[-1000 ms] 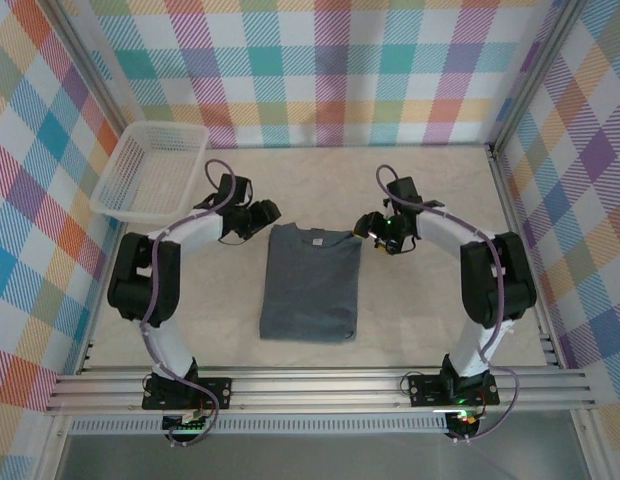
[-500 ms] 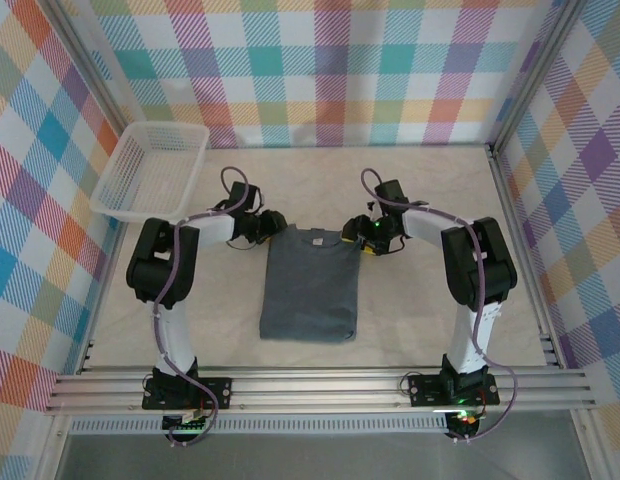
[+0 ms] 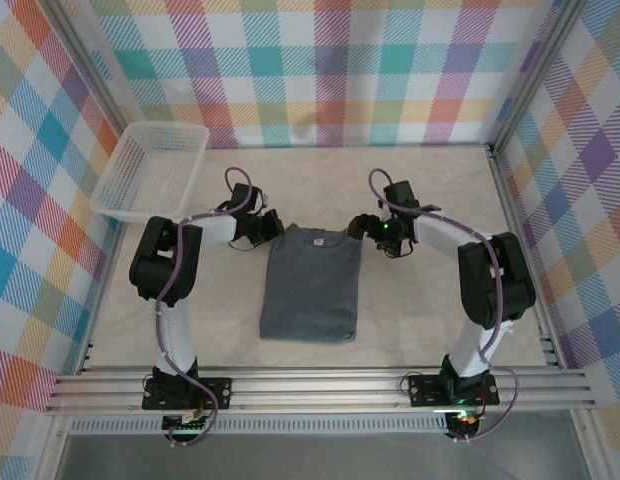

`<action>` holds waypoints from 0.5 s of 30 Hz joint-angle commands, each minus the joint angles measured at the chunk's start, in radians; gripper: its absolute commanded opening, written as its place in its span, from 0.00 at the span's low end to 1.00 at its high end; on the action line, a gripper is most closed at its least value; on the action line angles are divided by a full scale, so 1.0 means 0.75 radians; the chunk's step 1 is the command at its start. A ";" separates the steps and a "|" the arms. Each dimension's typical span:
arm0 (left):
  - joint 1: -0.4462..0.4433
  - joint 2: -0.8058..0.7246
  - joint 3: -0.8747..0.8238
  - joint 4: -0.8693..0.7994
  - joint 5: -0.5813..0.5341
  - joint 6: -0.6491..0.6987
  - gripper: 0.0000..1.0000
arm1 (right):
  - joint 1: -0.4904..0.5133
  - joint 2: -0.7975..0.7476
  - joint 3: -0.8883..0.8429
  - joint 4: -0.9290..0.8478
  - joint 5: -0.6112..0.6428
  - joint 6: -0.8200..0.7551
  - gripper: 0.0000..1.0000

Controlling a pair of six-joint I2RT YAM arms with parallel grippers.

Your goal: Fold the inside-out t-shirt

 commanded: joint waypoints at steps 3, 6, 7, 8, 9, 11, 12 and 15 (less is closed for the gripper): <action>-0.016 -0.021 0.019 -0.062 0.063 0.036 0.00 | 0.032 0.210 0.156 0.047 -0.062 -0.101 0.84; -0.016 -0.019 0.032 -0.068 0.066 0.037 0.00 | 0.051 0.281 0.220 0.043 -0.057 -0.080 0.84; -0.016 -0.017 0.034 -0.064 0.072 0.034 0.00 | 0.055 0.299 0.226 0.061 -0.072 -0.075 0.84; -0.016 -0.015 0.036 -0.060 0.076 0.031 0.00 | 0.057 0.314 0.230 0.071 -0.085 -0.071 0.84; -0.017 -0.015 0.035 -0.055 0.080 0.031 0.00 | 0.060 0.332 0.236 0.083 -0.108 -0.066 0.82; -0.016 -0.016 0.032 -0.049 0.081 0.031 0.00 | 0.063 0.361 0.238 0.105 -0.152 -0.054 0.74; -0.016 -0.019 0.029 -0.049 0.074 0.030 0.00 | 0.068 0.375 0.238 0.111 -0.168 -0.044 0.69; -0.015 -0.025 0.020 -0.049 0.062 0.029 0.00 | 0.086 0.404 0.238 0.128 -0.196 -0.026 0.58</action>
